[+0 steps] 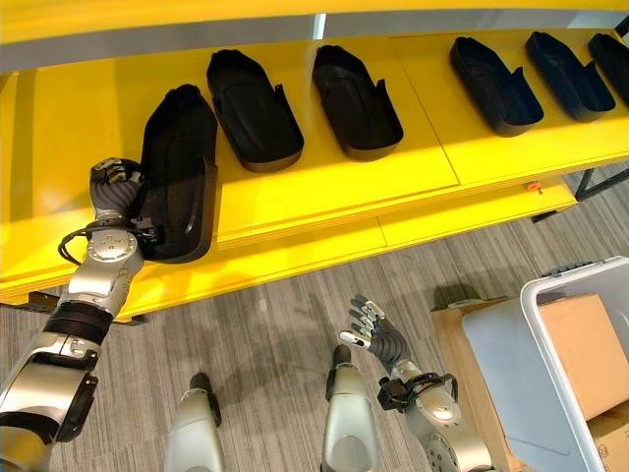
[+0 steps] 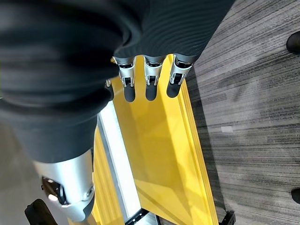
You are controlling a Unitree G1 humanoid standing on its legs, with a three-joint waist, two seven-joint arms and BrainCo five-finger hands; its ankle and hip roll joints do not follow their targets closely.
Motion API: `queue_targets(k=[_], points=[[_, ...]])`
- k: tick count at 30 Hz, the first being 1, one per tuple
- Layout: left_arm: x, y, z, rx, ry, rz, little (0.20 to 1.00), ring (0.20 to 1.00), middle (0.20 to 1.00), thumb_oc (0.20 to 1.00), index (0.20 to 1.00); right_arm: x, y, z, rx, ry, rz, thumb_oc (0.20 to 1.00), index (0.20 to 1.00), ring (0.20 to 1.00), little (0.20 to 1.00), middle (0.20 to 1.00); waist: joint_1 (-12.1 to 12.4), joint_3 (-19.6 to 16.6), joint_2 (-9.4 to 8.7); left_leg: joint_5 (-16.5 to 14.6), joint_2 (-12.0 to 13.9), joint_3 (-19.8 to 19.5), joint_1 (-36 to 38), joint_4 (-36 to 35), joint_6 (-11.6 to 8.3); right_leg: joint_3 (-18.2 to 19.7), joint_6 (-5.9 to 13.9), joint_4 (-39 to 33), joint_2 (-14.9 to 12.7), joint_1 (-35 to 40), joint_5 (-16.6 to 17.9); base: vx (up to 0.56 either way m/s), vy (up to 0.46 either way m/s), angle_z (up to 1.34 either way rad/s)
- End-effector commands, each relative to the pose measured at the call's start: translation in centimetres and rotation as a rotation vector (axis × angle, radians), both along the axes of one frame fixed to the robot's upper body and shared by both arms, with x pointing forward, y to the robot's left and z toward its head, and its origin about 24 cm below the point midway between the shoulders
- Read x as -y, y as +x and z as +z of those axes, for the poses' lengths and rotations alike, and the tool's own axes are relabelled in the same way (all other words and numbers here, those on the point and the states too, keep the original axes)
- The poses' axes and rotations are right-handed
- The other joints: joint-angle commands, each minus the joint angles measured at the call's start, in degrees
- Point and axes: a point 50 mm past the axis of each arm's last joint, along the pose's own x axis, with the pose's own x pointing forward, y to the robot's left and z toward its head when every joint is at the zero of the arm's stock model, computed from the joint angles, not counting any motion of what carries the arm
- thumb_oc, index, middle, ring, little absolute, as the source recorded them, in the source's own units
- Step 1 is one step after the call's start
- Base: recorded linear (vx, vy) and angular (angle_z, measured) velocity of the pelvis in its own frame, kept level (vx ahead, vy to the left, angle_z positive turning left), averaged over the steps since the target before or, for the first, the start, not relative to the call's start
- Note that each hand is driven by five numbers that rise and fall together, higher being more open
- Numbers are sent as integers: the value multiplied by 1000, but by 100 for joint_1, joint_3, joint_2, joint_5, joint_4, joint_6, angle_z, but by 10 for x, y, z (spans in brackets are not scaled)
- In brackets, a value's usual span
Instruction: Move parts from the plastic box to the shelf.
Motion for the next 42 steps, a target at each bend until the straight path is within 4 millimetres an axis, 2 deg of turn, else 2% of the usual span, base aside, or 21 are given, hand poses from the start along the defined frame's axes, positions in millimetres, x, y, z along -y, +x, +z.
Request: queue_targets(k=[1,2,3,4,5,6,13,23,26,27,29,42], points=[[-17,0,51,160,57,33,200,200,200,200,200,-1,0,16,82,57,0,1000,1000,1000,1000,1000,11,-270,-124,233,-88,-69,-206,-14,324,-2,-77,437,-215,368,-631,4,-7,4],[-17,0,53,162,56,37,200,200,200,200,200,-1,0,16,82,57,-1,1000,1000,1000,1000,1000,16,-267,-132,228,-98,-80,-231,-1,331,-10,-78,450,-214,355,-636,75,-21,1],[-19,1,54,163,59,43,200,200,200,200,200,-1,0,15,77,58,0,1000,1000,1000,1000,1000,31,-268,-136,83,-77,-93,-175,49,297,7,-45,506,-207,404,-760,79,-18,1],[-19,1,54,163,59,43,200,200,200,200,200,-1,0,15,77,58,0,1000,1000,1000,1000,1000,31,-268,-136,83,-77,-93,-175,49,297,7,-45,506,-207,404,-760,0,0,0],[-20,1,57,167,62,47,200,200,200,200,200,0,0,16,81,58,-1,1000,1000,1000,1000,1000,33,-259,-143,220,-108,-94,-255,17,338,-20,-80,473,-224,340,-641,8,-1,4],[-22,1,58,166,61,54,200,200,200,200,200,-1,0,15,77,58,0,1000,1000,1000,1000,1000,51,-250,-150,63,-88,-112,-220,90,306,-2,-42,530,-214,394,-770,15,2,8],[-33,1,71,183,59,93,200,200,200,200,200,0,0,14,71,65,2,1000,1000,1000,1000,1000,105,-214,-205,1,-114,-193,-358,217,337,-45,-49,563,-228,366,-797,18,0,5],[-28,10,91,212,-4,78,200,200,200,200,200,-1,2,15,71,62,7,1000,1000,1000,1000,1000,92,-224,-231,-69,-160,-243,-545,362,370,-52,-53,640,-245,271,-843,10,5,3],[-28,10,91,212,-4,77,200,200,200,200,200,-1,2,15,72,63,7,1000,1000,1000,1000,1000,94,-222,-232,-70,-160,-244,-547,364,370,-52,-53,641,-245,269,-843,0,0,0],[-30,11,105,221,21,87,200,200,200,200,200,2,3,15,73,50,3,1000,1000,1000,1000,1000,73,-224,-207,-80,-170,-257,-605,394,376,-47,-48,631,-243,241,-841,0,0,0],[-33,12,114,221,24,98,200,200,200,200,200,3,3,15,71,45,2,1000,1000,1000,1000,1000,75,-224,-207,-91,-173,-259,-674,433,389,-42,-43,641,-241,182,-838,18,11,-1],[-52,8,131,212,16,145,200,200,200,200,200,8,3,13,59,47,-23,1000,1000,1000,1000,1000,84,-243,-184,-149,-224,-277,-932,573,442,-31,-32,624,-240,29,-824,3,1,0]])
